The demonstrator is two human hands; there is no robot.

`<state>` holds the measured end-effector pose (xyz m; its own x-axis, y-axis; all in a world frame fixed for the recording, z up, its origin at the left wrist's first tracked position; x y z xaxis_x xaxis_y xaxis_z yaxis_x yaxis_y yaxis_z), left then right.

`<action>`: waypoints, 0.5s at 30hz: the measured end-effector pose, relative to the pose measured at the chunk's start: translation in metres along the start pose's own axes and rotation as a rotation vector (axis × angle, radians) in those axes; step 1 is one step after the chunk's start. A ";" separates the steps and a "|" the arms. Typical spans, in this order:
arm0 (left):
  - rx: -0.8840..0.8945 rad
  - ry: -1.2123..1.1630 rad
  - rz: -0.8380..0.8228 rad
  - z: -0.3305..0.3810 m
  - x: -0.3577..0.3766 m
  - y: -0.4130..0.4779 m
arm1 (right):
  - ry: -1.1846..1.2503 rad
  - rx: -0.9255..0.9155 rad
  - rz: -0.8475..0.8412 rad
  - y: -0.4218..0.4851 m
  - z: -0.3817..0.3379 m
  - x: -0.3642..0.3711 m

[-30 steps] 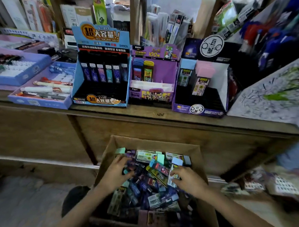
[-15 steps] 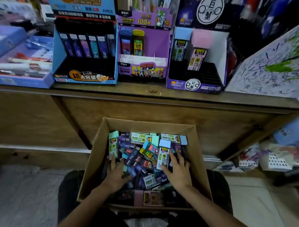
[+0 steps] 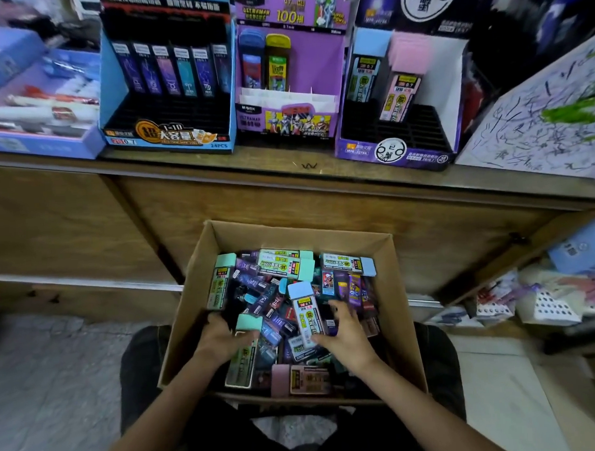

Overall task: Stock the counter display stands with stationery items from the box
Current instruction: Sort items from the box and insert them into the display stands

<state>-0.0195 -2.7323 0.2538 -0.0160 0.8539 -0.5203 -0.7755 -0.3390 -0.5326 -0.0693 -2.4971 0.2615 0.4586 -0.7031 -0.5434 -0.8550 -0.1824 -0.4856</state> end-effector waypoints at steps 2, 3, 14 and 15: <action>0.010 -0.027 -0.071 -0.002 0.000 0.001 | 0.101 0.082 -0.010 0.001 0.000 -0.001; 0.012 -0.051 -0.111 -0.002 0.000 0.001 | 0.140 0.115 -0.020 0.001 0.000 -0.001; 0.053 -0.425 -0.090 0.005 -0.008 -0.014 | 0.341 0.226 -0.065 0.001 0.003 -0.007; 0.063 -0.418 -0.065 0.005 -0.011 -0.014 | 0.366 0.235 -0.070 0.000 0.004 -0.008</action>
<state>-0.0119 -2.7352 0.2701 -0.2097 0.9638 -0.1647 -0.8201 -0.2651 -0.5072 -0.0724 -2.4889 0.2631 0.3609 -0.8997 -0.2456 -0.7269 -0.1064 -0.6784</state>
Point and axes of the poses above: each hand's wrist, its own y-axis towards the middle knuckle, its own x-axis out of the palm, z = x × y, the point moved 1 cm from there along y, towards the middle knuckle, and after that the axes turned 5 degrees about x, right-handed, at the moved point
